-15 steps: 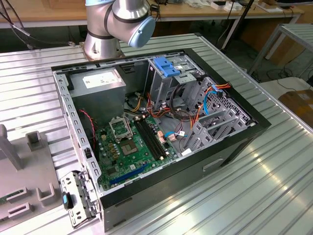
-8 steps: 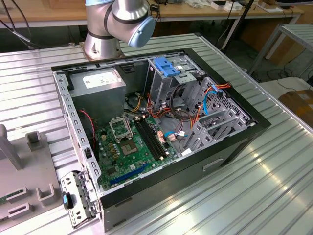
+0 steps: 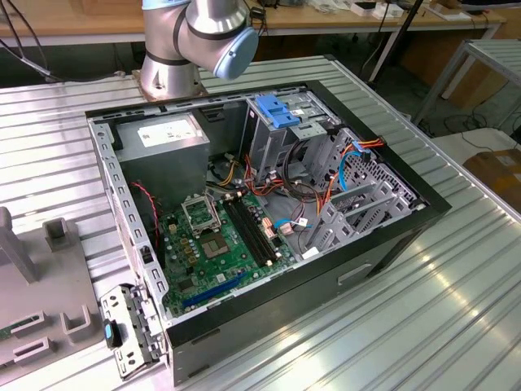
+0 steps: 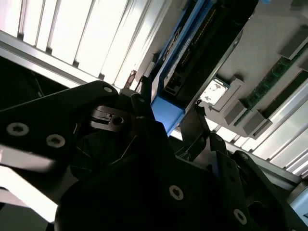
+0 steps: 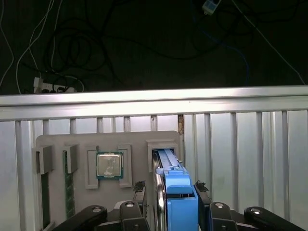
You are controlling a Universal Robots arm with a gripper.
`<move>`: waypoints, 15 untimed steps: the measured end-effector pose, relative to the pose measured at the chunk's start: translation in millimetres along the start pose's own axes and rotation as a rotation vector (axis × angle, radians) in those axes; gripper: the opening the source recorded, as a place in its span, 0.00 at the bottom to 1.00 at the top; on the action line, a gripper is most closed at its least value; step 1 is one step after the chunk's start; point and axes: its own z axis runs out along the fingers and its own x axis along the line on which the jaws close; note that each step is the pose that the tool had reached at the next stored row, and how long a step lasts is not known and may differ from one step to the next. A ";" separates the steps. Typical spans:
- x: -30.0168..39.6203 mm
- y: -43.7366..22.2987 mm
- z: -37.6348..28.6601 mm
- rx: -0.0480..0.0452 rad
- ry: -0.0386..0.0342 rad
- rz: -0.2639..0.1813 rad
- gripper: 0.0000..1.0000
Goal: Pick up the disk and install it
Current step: 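Pick up the disk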
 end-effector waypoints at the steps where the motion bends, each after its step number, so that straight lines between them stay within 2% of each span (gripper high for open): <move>1: -0.5 0.0 0.1 -0.0001 0.0000 0.000 0.51; 5: -2.3 0.2 0.6 -0.0003 -0.0024 0.002 0.51; 10: -2.4 0.2 0.7 0.0004 -0.0022 0.028 0.51; 15: -2.4 1.3 0.8 0.0004 -0.0022 0.028 0.51</move>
